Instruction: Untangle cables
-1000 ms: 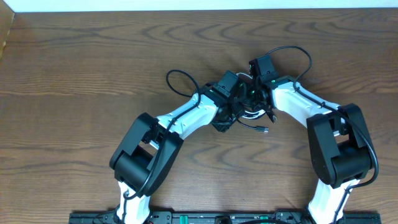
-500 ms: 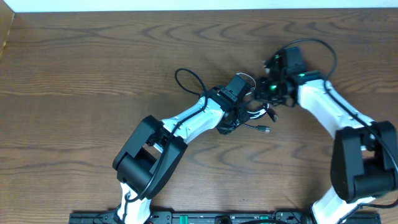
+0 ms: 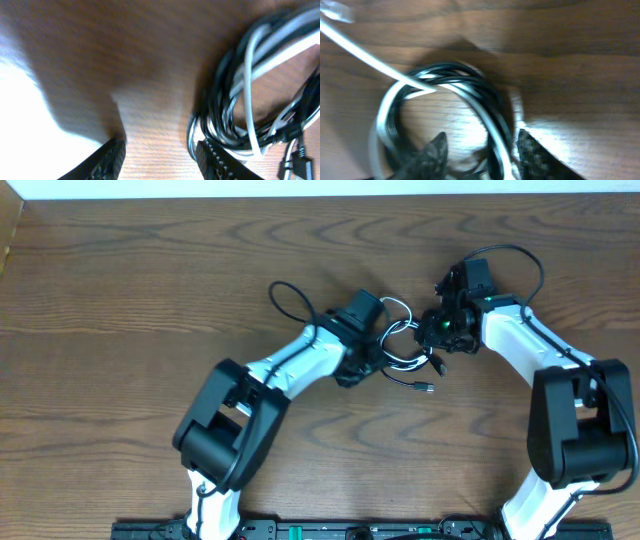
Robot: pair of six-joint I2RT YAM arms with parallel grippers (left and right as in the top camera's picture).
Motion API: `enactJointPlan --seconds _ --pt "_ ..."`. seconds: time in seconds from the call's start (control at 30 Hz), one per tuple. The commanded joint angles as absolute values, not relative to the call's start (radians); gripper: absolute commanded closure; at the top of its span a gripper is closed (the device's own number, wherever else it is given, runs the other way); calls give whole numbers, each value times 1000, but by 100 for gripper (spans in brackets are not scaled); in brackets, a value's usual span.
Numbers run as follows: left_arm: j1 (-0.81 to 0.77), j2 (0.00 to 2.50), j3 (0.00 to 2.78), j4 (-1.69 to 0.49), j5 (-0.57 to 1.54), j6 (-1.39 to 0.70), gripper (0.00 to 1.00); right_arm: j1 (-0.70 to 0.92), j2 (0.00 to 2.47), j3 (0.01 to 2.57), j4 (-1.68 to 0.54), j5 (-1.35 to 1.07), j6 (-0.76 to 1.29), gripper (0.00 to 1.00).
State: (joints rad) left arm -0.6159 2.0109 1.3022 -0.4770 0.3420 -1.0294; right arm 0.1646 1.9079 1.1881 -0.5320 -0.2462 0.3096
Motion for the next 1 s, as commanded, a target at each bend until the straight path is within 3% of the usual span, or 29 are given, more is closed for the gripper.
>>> enactJointPlan --seconds 0.0,0.07,0.2,0.3,0.63,0.97 --pt "-572 2027 1311 -489 457 -987 48 172 1938 1182 -525 -200 265 56" --pt "-566 2027 1311 -489 472 -987 48 172 1950 1182 -529 -206 275 59" --pt "-573 2027 1311 -492 471 -987 46 175 1955 1182 -587 -264 347 91" --pt "-574 2027 1311 -520 459 -987 46 187 1955 1182 -635 -281 419 99" --pt "-572 2027 1311 -550 433 -987 46 259 1955 1182 -680 -279 527 99" --pt "-574 2027 1311 -551 396 -987 46 308 1955 1182 -665 -212 527 92"
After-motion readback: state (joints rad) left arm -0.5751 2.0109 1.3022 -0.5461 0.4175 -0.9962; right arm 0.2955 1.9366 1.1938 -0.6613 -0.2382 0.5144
